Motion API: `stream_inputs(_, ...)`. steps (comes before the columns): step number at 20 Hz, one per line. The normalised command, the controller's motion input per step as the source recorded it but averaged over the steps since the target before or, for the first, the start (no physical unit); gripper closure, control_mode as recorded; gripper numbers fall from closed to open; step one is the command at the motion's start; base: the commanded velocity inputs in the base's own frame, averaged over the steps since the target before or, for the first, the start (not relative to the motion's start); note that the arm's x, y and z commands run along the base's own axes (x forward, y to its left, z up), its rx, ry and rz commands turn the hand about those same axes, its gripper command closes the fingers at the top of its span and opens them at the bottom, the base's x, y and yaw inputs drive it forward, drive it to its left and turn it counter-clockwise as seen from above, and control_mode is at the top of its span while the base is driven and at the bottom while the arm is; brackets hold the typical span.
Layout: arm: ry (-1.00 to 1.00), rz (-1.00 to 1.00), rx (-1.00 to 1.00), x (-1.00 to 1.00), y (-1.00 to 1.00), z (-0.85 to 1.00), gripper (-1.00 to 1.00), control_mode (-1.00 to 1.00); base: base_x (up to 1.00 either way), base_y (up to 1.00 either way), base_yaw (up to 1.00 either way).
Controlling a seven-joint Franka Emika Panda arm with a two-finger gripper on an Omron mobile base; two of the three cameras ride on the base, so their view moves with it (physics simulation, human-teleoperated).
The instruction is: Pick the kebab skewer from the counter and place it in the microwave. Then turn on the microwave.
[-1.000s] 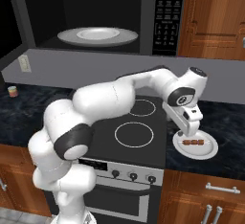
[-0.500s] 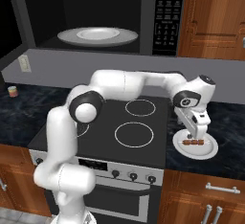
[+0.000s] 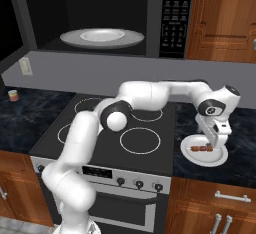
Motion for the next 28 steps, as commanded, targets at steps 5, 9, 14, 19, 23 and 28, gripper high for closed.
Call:
stream_inputs(5, 0.01, -0.05, 0.0, 0.37, -0.02, -0.38, -1.0, -1.0, 0.0, 0.0, 0.0)
stream_inputs(9, 0.05, -0.08, 0.0, 0.25, 0.0, -0.51, -1.0, -1.0, 0.0, 0.0, 0.0)
stream_inputs(14, 0.04, -0.08, -0.01, 0.15, 0.0, -0.48, -1.0, -1.0, 0.0, 0.0, 0.0)
stream_inputs(19, 0.02, -0.1, -0.05, 0.03, 0.0, -0.37, -1.0, -1.0, 0.0, 0.0, 0.0)
stream_inputs(23, 0.01, -0.11, -0.07, 0.0, 0.0, -0.28, -1.0, -1.0, 0.0, 0.0, 0.0)
stream_inputs(28, 0.02, -0.1, -0.07, 0.08, 0.0, -0.3, -1.0, -1.0, 0.0, 0.0, 0.0)
